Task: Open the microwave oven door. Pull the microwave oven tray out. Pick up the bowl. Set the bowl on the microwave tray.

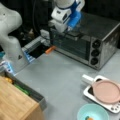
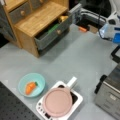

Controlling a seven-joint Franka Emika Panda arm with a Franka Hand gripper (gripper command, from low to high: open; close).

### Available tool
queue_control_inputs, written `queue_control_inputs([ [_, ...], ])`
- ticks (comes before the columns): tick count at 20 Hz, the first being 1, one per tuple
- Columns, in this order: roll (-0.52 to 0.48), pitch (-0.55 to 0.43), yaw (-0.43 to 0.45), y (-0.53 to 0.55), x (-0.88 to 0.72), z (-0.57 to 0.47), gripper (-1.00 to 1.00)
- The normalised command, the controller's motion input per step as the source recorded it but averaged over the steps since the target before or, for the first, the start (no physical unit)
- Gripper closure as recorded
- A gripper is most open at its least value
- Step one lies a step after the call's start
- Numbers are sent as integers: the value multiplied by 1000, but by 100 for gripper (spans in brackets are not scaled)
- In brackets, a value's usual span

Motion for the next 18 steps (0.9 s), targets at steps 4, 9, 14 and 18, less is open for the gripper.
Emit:
queue_control_inputs([
  [4, 113, -117, -213, 61, -218, -110, -100],
  [9, 113, -117, -213, 61, -218, -110, -100],
  [14, 113, -117, -212, 61, -218, -110, -100],
  [18, 284, -256, -171, 55, -219, -135, -100],
])
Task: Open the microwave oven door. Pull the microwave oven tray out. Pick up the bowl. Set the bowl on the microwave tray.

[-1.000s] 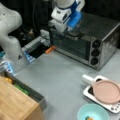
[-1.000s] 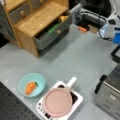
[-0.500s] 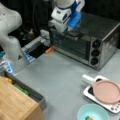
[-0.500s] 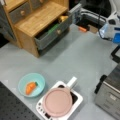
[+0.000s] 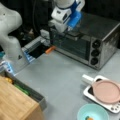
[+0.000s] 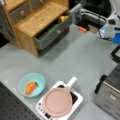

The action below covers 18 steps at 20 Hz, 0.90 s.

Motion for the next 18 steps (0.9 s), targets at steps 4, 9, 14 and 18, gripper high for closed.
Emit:
queue_control_inputs([
  [4, 253, -240, -142, 19, -265, -172, -100],
  [9, 215, -220, -124, 0, -283, -172, -100],
  [14, 210, -212, -120, 6, -280, -164, -100],
  [18, 220, -232, -106, 13, -275, -160, -100],
])
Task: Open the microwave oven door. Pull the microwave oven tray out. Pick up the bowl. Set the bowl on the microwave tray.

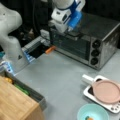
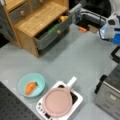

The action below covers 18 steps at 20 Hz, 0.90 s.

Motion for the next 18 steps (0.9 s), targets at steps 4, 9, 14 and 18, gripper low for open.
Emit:
queue_control_inputs([
  [4, 254, -330, -71, 24, -277, -195, -100],
  [9, 205, -297, -112, 22, -298, -291, -100],
  [14, 163, -269, -120, 39, -275, -308, -100],
  [18, 166, -245, -86, 28, -251, -269, -100],
])
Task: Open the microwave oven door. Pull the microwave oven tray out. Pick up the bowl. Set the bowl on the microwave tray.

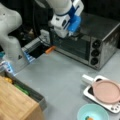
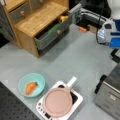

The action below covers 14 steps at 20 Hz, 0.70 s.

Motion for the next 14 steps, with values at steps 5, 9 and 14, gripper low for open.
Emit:
queue_control_inputs([
  [5, 179, -219, -54, -76, -246, -282, -100],
  [9, 254, -188, 54, -383, -211, -332, -100],
  [14, 261, -142, 64, -494, -194, -320, -100],
])
